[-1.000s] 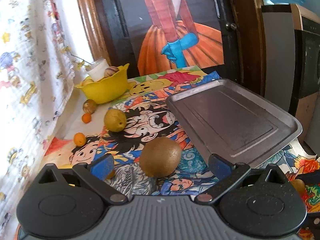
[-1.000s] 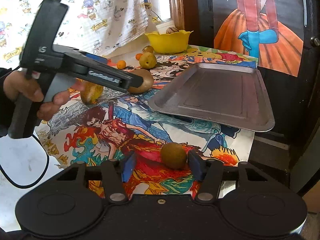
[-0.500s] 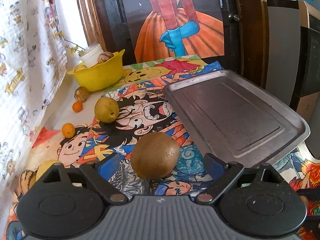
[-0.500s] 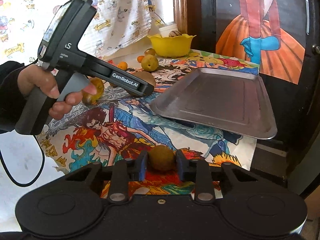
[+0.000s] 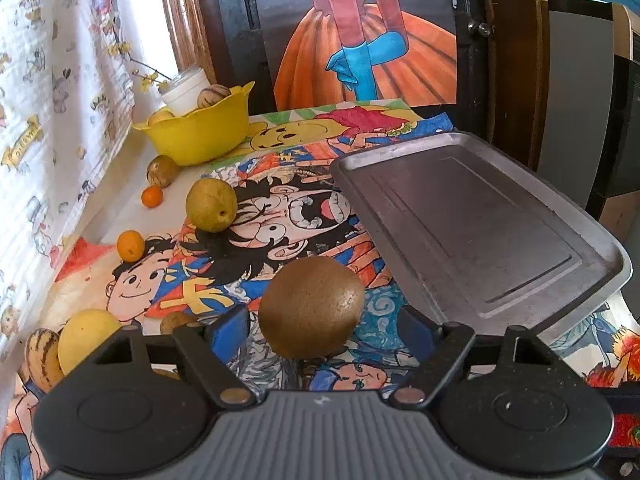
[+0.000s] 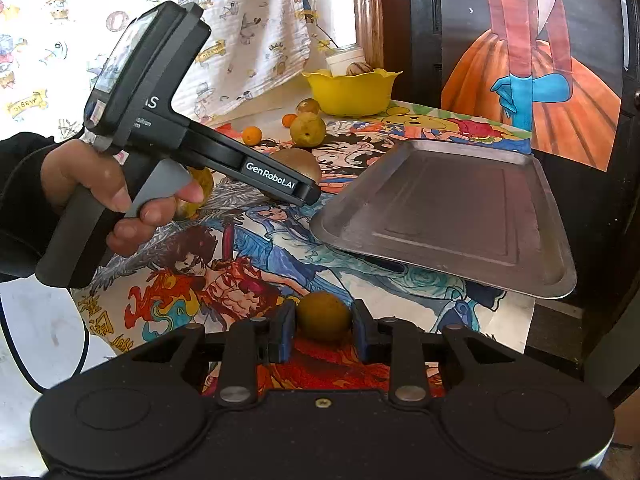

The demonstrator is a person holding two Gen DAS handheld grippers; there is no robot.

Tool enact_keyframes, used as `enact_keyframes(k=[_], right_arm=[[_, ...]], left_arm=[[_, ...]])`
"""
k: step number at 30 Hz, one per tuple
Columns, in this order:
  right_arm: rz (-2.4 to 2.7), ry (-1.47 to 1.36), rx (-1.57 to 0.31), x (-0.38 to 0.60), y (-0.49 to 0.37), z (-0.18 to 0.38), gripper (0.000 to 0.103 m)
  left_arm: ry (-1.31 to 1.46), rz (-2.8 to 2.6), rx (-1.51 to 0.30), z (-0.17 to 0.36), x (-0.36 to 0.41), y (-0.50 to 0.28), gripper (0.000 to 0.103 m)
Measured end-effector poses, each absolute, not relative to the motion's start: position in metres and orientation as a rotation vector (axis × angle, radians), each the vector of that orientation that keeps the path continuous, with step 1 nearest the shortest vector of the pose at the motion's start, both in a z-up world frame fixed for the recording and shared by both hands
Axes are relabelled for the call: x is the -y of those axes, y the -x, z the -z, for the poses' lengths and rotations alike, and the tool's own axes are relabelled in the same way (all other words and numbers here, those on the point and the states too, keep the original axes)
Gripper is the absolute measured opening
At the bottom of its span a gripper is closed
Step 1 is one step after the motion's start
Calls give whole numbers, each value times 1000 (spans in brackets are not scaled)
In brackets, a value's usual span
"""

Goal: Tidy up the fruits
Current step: 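Carry the large kiwi in the left tool over the metal tray while the right tool carries the small kiwi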

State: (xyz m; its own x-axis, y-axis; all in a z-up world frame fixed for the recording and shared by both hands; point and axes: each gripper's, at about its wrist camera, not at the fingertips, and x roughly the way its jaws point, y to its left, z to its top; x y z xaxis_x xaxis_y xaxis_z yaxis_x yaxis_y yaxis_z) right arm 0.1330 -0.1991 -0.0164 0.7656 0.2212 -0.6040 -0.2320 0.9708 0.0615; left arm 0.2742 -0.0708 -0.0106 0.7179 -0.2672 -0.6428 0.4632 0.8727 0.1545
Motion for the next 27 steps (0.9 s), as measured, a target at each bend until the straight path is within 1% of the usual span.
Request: enact_keyframes(k=[4, 11, 13, 15, 27], right_arm=[[-246, 17, -654, 199, -134, 17, 31], [-252, 22, -653, 198, -138, 17, 31], [-255, 21, -653, 198, -138, 17, 31], [-256, 23, -652, 198, -138, 17, 31], [-272, 23, -628, 201, -136, 18, 31]], left_arm=[[-306, 404, -665, 12, 71, -279, 81], [-298, 396, -682, 15, 70, -285, 71], [-306, 388, -680, 16, 71, -285, 69], [-312, 378, -683, 17, 72, -286, 65], [-324, 347, -677, 17, 75, -276, 63]])
